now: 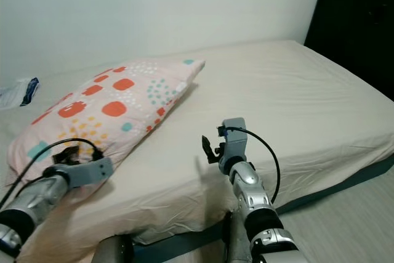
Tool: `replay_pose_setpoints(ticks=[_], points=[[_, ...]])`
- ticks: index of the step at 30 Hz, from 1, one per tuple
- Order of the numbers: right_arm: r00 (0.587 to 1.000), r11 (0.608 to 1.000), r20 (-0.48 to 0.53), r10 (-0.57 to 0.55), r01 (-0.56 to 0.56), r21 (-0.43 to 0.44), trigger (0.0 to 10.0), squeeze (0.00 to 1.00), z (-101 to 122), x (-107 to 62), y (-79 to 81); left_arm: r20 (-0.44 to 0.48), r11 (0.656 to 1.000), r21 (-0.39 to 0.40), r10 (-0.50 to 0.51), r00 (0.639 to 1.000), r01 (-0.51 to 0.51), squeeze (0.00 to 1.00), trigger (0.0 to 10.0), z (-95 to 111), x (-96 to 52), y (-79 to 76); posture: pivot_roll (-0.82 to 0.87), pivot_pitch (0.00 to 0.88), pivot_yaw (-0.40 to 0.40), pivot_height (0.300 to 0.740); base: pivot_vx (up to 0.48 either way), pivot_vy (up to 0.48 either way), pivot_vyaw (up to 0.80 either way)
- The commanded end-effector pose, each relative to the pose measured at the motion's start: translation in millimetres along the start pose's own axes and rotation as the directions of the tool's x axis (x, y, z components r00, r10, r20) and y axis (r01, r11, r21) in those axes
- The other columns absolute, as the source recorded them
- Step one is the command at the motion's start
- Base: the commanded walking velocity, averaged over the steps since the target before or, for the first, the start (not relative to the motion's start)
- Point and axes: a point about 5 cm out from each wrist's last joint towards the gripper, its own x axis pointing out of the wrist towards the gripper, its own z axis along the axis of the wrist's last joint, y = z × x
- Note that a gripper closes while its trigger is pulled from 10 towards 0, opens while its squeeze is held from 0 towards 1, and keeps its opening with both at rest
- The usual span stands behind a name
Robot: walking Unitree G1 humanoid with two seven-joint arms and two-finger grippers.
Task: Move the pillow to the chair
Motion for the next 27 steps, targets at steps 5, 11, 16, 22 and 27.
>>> replay_pose_setpoints(ticks=[5, 11, 16, 22, 27], points=[[1.000, 1.000, -0.015, 0.008, -0.008, 0.000, 10.0, 0.00, -4.4, 0.4, 4.2, -0.074, 0.998, -0.029, -0.049, 0.996, 0.047, 0.00, 0.0, -23.8, -5.1, -3.7, 0.05, 0.000, -0.037, 0.535, 0.000, 0.000, 0.00], [1.000, 1.000, -0.015, 0.008, -0.008, 0.000, 10.0, 0.00, -3.6, 0.8, 3.8, -0.061, 0.997, -0.041, -0.064, 0.996, 0.061, 0.00, 0.0, -21.6, -4.4, -4.6, 0.05, 0.000, -0.036, 0.535, 0.000, 0.000, 0.00], [1.000, 1.000, -0.015, 0.005, -0.005, -0.001, 10.0, 0.00, -3.4, 0.4, 2.1, 0.007, 0.989, -0.094, -0.116, 0.993, 0.116, 0.00, 0.0, -8.9, -2.3, -7.8, 0.05, 0.000, -0.036, 0.535, 0.000, 0.000, 0.00], [1.000, 1.000, -0.013, 0.005, -0.005, -0.002, 10.0, 0.00, -3.0, 0.3, 1.6, 0.142, 0.955, -0.122, -0.255, 0.957, 0.272, 0.00, 0.0, 14.3, -0.3, -9.0, 0.05, 0.000, -0.036, 0.535, 0.000, 0.000, 0.00], [1.000, 1.000, -0.015, 0.004, -0.004, 0.002, 10.0, 0.00, -3.5, 0.9, 2.7, 0.351, 0.697, 0.027, -0.678, 0.646, 0.717, 0.00, 0.0, 28.0, -26.3, -19.4, 0.06, 0.000, -0.034, 0.535, 0.000, 0.000, 0.00]])
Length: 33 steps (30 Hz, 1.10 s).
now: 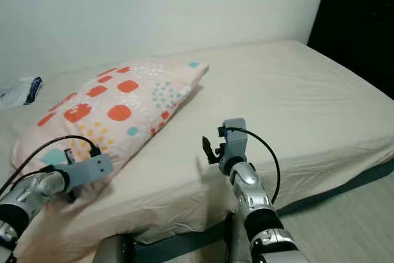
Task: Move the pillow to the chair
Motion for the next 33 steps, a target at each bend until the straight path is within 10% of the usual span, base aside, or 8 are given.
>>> replay_pose_setpoints(ticks=[1, 10, 11, 16, 26, 32, 33], points=[[1.000, 1.000, -0.006, 0.006, -0.006, -0.001, 10.0, 0.00, -1.5, 1.1, 2.8, 0.030, 0.955, 0.025, -0.296, 0.955, 0.296, 0.00, 0.0, -2.3, -7.5, -24.2, 0.06, 0.000, -0.034, 0.535, 0.000, 0.000, 0.00], [1.000, 1.000, -0.008, 0.006, -0.006, 0.005, 10.0, 0.00, -3.2, 0.9, 4.6, -0.010, 0.796, 0.105, -0.599, 0.801, 0.596, 0.00, 0.0, -7.4, -56.0, -33.4, 0.06, 0.000, -0.033, 0.535, 0.000, 0.000, 0.00], [1.000, 1.000, -0.009, 0.005, -0.005, 0.006, 10.0, 0.00, -3.8, 0.6, 3.9, -0.110, 0.742, 0.065, -0.660, 0.744, 0.668, 0.00, 0.0, -23.1, -77.2, -29.5, 0.07, 0.000, -0.034, 0.535, 0.000, 0.000, 0.00], [1.000, 1.000, -0.010, 0.005, -0.005, 0.006, 10.0, 0.00, -3.5, 1.0, 3.4, -0.290, 0.701, -0.043, -0.690, 0.663, 0.711, 0.00, 0.0, -56.9, -109.4, -20.8, 0.07, 0.000, -0.036, 0.535, 0.000, 0.000, 0.00], [1.000, 1.000, -0.011, 0.013, -0.013, 0.008, 10.0, 0.00, -4.6, 1.4, 6.5, -0.429, 0.774, -0.167, -0.615, 0.661, 0.611, 0.00, 0.0, -78.2, -139.4, 2.1, 0.07, 0.000, -0.037, 0.535, 0.000, 0.000, 0.00], [1.000, 1.000, -0.006, 0.013, -0.013, 0.007, 10.0, 0.00, -3.0, 1.5, 6.1, -0.193, 0.808, -0.186, -0.588, 0.785, 0.559, 0.00, 0.0, -52.2, -121.2, 1.9, 0.07, 0.000, -0.036, 0.535, 0.000, 0.000, 0.00], [1.000, 1.000, -0.009, 0.011, -0.011, 0.005, 10.0, 0.00, -4.1, 0.5, 4.0, -0.097, 0.815, -0.177, -0.572, 0.814, 0.552, 0.00, 9.9, -35.8, -113.8, 0.8, 0.07, 0.000, -0.040, 0.535, 0.000, 0.000, 0.00]])
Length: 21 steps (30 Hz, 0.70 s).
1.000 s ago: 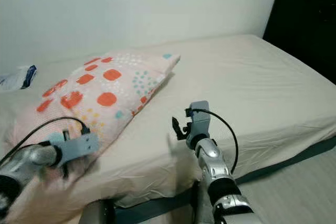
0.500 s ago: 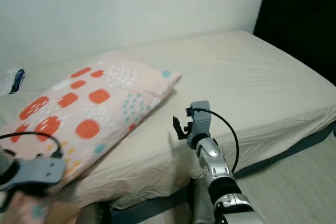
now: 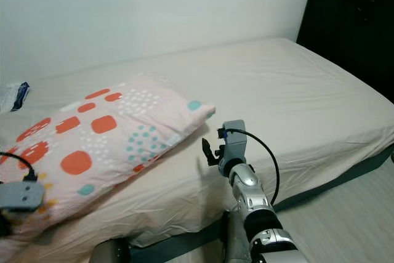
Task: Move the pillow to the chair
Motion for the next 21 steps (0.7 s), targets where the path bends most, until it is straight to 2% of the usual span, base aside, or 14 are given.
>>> replay_pose_setpoints(ticks=[1, 3, 4, 5, 8, 11, 15, 16, 19, 20, 21], points=[[1.000, 1.000, 0.000, 0.008, -0.008, -0.007, 10.0, 0.00, -0.3, 0.0, 0.4, 0.125, 0.999, -0.011, -0.030, 0.992, 0.032, 0.31, 10.0, 20.2, -0.6, -3.2, 0.06, 0.000, -0.042, 0.535, 0.000, 0.000, 0.00], [1.000, 1.000, -0.001, 0.009, -0.009, -0.008, 10.0, 0.00, -0.6, -0.3, -0.2, 0.159, 0.998, -0.014, -0.055, 0.986, 0.058, 0.31, 10.0, 26.0, -1.4, -5.3, 0.06, 0.000, -0.042, 0.535, 0.000, 0.000, 0.00], [1.000, 1.000, -0.002, 0.010, -0.010, -0.011, 10.0, 0.00, -0.2, -0.2, -0.5, 0.215, 0.996, -0.024, -0.076, 0.974, 0.083, 1.00, 10.0, 33.5, -3.9, -6.3, 0.06, 0.000, -0.043, 0.535, 0.000, 0.000, 0.00], [1.000, 1.000, -0.003, 0.010, -0.010, -0.012, 10.0, 0.00, 0.1, -0.2, -0.9, 0.250, 0.995, -0.032, -0.087, 0.964, 0.098, 1.00, 10.0, 38.3, -5.8, -7.0, 0.06, 0.000, -0.044, 0.535, 0.000, 0.000, 0.00], [1.000, 1.000, -0.003, 0.011, -0.011, -0.013, 10.0, 0.00, 0.3, -0.1, -1.1, 0.267, 0.994, -0.037, -0.089, 0.959, 0.103, 1.00, 10.0, 40.8, -6.9, -7.2, 0.06, 0.000, -0.044, 0.535, 0.000, 0.000, 0.00], [1.000, 1.000, -0.002, 0.015, -0.015, -0.015, 10.0, 0.00, 1.9, 1.2, -0.3, 0.399, 0.981, -0.050, -0.153, 0.904, 0.188, 1.00, 10.0, 56.3, -22.2, -10.3, 0.07, 0.000, -0.049, 0.535, 0.000, 0.000, 0.00], [1.000, 1.000, -0.004, 0.018, -0.018, -0.017, 10.0, 0.00, 1.4, 0.8, -0.1, 0.445, 0.975, -0.044, -0.174, 0.878, 0.216, 1.00, 10.0, 61.3, -27.4, -12.6, 0.07, 0.000, -0.050, 0.535, 0.000, 0.000, 0.00], [1.000, 1.000, -0.002, 0.013, -0.013, -0.008, 10.0, 0.00, 1.4, 0.4, -0.6, 0.502, 0.978, -0.053, -0.149, 0.852, 0.202, 1.00, 10.0, 65.0, -30.6, -10.2, 0.07, 0.000, -0.049, 0.535, 0.000, 0.000, 0.00], [1.000, 1.000, -0.002, 0.013, -0.013, -0.008, 10.0, 0.00, 1.4, 0.4, -0.6, 0.502, 0.978, -0.053, -0.149, 0.852, 0.202, 1.00, 10.0, 65.0, -30.6, -10.2, 0.07, 0.000, -0.049, 0.535, 0.000, 0.000, 0.00], [1.000, 0.999, 0.023, 0.001, -0.001, 0.034, 10.0, 0.00, 8.1, 2.5, -2.4, 0.685, 0.984, -0.170, 0.081, 0.724, 0.051, 1.00, 10.0, 72.6, -40.7, 14.9, 0.06, 0.000, -0.048, 0.535, 0.000, 0.000, 0.00], [1.000, 0.999, 0.023, 0.001, -0.001, 0.034, 10.0, 0.00, 8.1, 2.5, -2.4, 0.685, 0.984, -0.170, 0.081, 0.724, 0.051, 1.00, 10.0, 72.6, -40.7, 14.9, 0.06, 0.000, -0.048, 0.535, 0.000, 0.000, 0.00]])
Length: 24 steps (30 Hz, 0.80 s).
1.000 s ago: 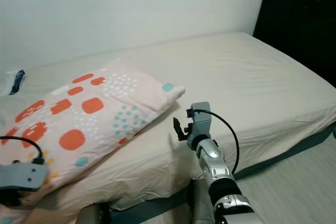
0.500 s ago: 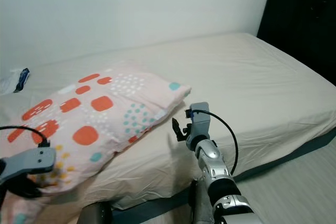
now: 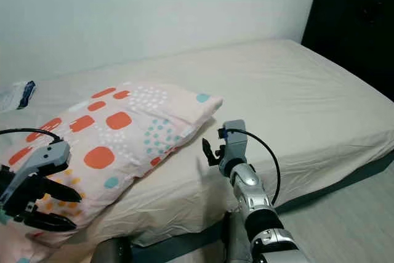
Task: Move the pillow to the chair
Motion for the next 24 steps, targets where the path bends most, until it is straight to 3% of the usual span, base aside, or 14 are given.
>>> replay_pose_setpoints(ticks=[1, 2, 3, 5, 6, 7, 8, 11, 13, 14, 15, 17, 19, 24], points=[[0.999, 0.999, 0.041, 0.003, -0.005, 0.042, 10.0, 0.00, 13.6, 6.2, 1.5, 0.221, 0.953, -0.099, 0.301, 0.928, -0.285, 1.00, 10.0, 9.8, -11.4, 29.3, 0.06, 0.000, -0.046, 0.535, 0.000, 0.000, 0.00], [0.999, 0.999, 0.041, 0.003, -0.005, 0.042, 10.0, 0.00, 13.6, 6.2, 1.5, 0.221, 0.953, -0.099, 0.301, 0.928, -0.285, 1.00, 10.0, 9.8, -11.4, 29.3, 0.06, 0.000, -0.046, 0.535, 0.000, 0.000, 0.00], [0.998, 0.998, 0.061, -0.001, -0.003, 0.059, 10.0, 0.00, 20.5, 8.6, -0.9, 0.307, 0.883, -0.244, 0.463, 0.831, -0.402, 1.00, 10.0, 10.3, -12.5, 44.9, 0.06, 0.000, -0.046, 0.535, 0.000, 0.000, 0.00], [0.995, 0.996, 0.098, -0.007, -0.001, 0.088, 10.0, 0.00, 33.3, 12.0, -6.1, 0.314, 0.740, -0.469, 0.650, 0.692, -0.482, 1.00, 10.0, -2.1, -13.2, 61.4, 0.05, 0.000, -0.046, 0.535, 0.000, 0.000, 0.00], [0.995, 0.996, 0.098, -0.007, -0.001, 0.088, 10.0, 0.00, 33.3, 12.0, -6.1, 0.314, 0.740, -0.469, 0.650, 0.692, -0.482, 1.00, 10.0, -2.1, -13.2, 61.4, 0.05, 0.000, -0.046, 0.535, 0.000, 0.000, 0.00], [0.993, 0.996, 0.117, -0.011, 0.001, 0.086, 10.0, 0.00, 40.8, 13.3, -10.5, 0.245, 0.644, -0.563, 0.729, 0.640, -0.518, 1.00, 10.0, -21.6, -16.6, 66.2, 0.04, 0.000, -0.050, 0.535, 0.000, 0.000, 0.00], [0.992, 0.997, 0.128, -0.013, 0.002, 0.083, 10.0, 0.00, 45.6, 13.9, -13.3, 0.190, 0.577, -0.612, 0.771, 0.608, -0.541, 1.00, 10.0, -35.6, -18.9, 67.9, 0.04, 0.000, -0.050, 0.535, 0.000, 0.000, 0.00], [0.992, 0.997, 0.128, -0.013, 0.002, 0.083, 10.0, 0.00, 45.6, 13.9, -13.3, 0.190, 0.577, -0.612, 0.771, 0.608, -0.541, 1.00, 10.0, -35.6, -18.9, 67.9, 0.04, 0.000, -0.050, 0.535, 0.000, 0.000, 0.00], [0.990, 0.997, 0.137, -0.033, 0.023, 0.073, 10.0, 0.00, 52.4, 13.3, -23.4, -0.030, 0.359, -0.689, 0.854, 0.520, -0.630, 1.00, 10.0, -91.7, -33.4, 60.9, 0.04, 0.000, -0.055, 0.535, 0.000, 0.000, 0.00], [0.990, 0.997, 0.137, -0.033, 0.023, 0.073, 10.0, 0.00, 52.4, 13.3, -23.4, -0.030, 0.359, -0.689, 0.854, 0.520, -0.630, 1.00, 10.0, -91.7, -33.4, 60.9, 0.04, 0.000, -0.055, 0.535, 0.000, 0.000, 0.00], [0.990, 0.997, 0.135, -0.039, 0.029, 0.069, 10.0, 0.00, 52.9, 12.5, -26.3, -0.077, 0.293, -0.730, 0.863, 0.500, -0.618, 1.00, 10.0, -109.3, -38.8, 54.9, 0.04, 0.000, -0.055, 0.535, 0.000, 0.000, 0.00], [0.991, 0.997, 0.130, -0.037, 0.028, 0.070, 10.0, 0.00, 49.7, 10.9, -26.4, -0.013, 0.277, -0.846, 0.843, 0.537, -0.456, 1.00, 10.0, -127.3, -47.1, 39.5, 0.04, 0.000, -0.058, 0.535, 0.000, 0.000, 0.00], [0.991, 0.997, 0.129, -0.035, 0.026, 0.072, 10.0, 0.00, 48.7, 10.7, -25.8, 0.020, 0.281, -0.870, 0.841, 0.540, -0.405, 1.00, 10.0, -128.6, -49.1, 36.6, 0.04, 0.000, -0.058, 0.535, 0.000, 0.000, 0.00], [0.991, 0.997, 0.127, -0.031, 0.021, 0.079, 10.0, 0.00, 47.1, 10.7, -24.3, 0.060, 0.245, -0.914, 0.869, 0.491, -0.322, 1.00, 10.0, -136.3, -74.4, 26.8, 0.05, 0.000, -0.057, 0.535, 0.000, 0.000, 0.00]])
